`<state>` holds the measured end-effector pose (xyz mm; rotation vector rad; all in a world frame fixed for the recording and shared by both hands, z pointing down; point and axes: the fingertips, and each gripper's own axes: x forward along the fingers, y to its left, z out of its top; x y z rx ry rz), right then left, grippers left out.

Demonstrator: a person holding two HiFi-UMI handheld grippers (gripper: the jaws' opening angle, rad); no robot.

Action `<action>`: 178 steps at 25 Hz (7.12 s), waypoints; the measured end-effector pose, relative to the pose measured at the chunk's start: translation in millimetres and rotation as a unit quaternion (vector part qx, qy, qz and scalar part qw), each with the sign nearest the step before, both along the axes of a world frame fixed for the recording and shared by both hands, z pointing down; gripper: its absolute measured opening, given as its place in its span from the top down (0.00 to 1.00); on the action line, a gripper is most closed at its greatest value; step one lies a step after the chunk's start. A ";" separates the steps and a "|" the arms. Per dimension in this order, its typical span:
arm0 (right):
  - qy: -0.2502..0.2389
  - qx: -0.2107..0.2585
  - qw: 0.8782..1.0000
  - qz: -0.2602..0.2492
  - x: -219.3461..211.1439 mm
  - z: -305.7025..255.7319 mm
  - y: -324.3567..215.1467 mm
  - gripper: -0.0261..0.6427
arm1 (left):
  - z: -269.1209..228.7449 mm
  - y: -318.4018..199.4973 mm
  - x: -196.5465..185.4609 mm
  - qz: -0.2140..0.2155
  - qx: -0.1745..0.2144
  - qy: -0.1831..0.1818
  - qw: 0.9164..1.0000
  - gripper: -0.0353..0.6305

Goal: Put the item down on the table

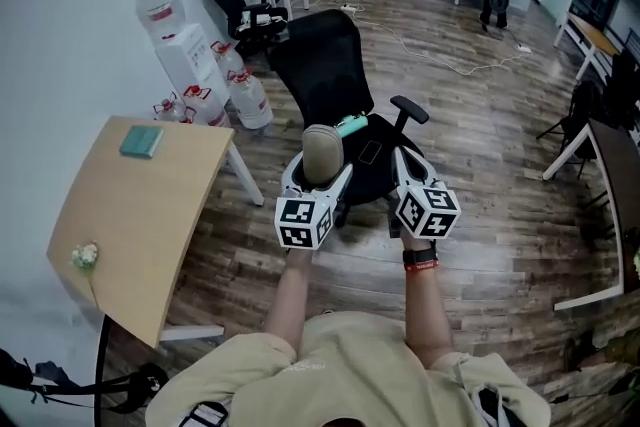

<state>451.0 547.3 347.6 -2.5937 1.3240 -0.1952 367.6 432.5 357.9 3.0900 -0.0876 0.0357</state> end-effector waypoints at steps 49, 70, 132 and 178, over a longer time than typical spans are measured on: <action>-0.025 -0.028 0.828 -0.559 -392.0 26.2 -667.7 0.94 | 32.5 -519.0 -422.6 -0.534 -0.034 -0.017 0.845 0.38; -0.035 -0.028 0.757 -0.652 -454.9 45.8 -833.7 0.94 | 56.9 -657.1 -468.9 -0.634 -0.030 -0.026 0.772 0.38; -0.112 -0.195 0.757 -0.613 -539.3 244.7 -1001.9 0.94 | 339.1 -894.8 -563.8 -0.385 -0.156 -0.323 0.850 0.37; -0.159 -0.212 0.778 -0.570 -531.6 299.4 -1077.8 0.94 | 435.6 -967.3 -564.5 -0.100 -0.051 -0.534 0.838 0.38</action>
